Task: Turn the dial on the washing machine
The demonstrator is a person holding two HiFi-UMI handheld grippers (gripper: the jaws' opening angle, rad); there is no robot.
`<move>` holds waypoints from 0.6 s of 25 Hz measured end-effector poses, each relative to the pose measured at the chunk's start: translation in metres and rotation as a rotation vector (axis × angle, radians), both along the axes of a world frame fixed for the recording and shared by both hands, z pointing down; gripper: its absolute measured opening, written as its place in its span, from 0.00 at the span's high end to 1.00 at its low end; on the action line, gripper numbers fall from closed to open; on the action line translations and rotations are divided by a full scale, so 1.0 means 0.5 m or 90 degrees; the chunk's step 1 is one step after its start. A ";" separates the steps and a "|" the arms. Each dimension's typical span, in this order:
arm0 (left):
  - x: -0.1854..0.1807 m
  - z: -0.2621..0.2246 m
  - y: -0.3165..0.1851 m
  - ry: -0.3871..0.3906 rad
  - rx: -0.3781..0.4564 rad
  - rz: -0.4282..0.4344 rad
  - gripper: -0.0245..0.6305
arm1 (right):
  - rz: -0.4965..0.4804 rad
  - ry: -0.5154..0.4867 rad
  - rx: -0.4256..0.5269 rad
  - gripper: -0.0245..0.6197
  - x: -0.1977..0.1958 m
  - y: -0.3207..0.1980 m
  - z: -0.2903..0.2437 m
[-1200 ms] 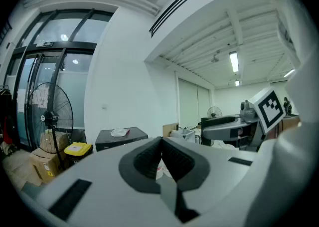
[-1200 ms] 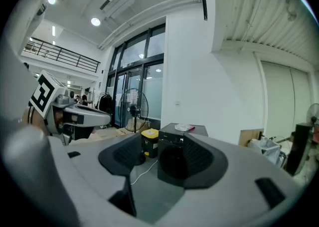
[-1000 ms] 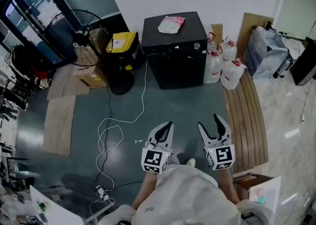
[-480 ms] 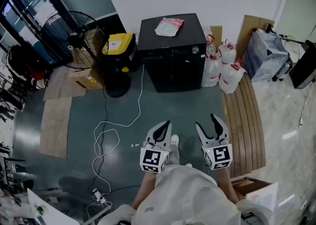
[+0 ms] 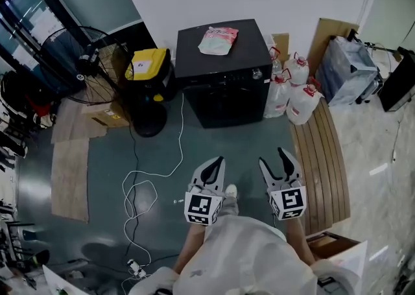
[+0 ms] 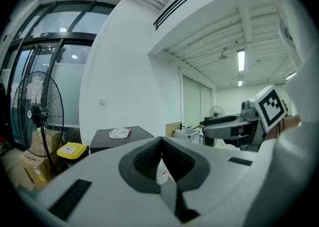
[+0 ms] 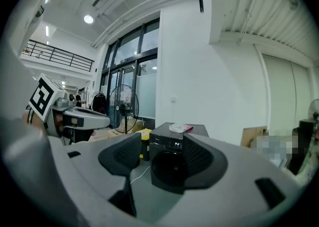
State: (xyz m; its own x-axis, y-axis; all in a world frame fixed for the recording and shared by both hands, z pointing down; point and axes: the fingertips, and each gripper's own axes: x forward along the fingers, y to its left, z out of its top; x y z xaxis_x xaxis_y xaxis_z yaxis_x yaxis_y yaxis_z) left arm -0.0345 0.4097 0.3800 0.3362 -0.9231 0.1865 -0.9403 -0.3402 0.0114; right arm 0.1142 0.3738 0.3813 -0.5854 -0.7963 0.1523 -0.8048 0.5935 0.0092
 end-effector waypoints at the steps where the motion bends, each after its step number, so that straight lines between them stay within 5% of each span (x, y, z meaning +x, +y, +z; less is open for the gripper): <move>1: -0.013 -0.002 -0.021 0.001 0.000 0.003 0.94 | 0.003 0.001 -0.002 0.55 -0.013 -0.019 0.001; 15: -0.157 0.013 -0.269 0.018 -0.001 0.054 0.94 | 0.055 0.023 -0.012 0.55 -0.153 -0.235 0.011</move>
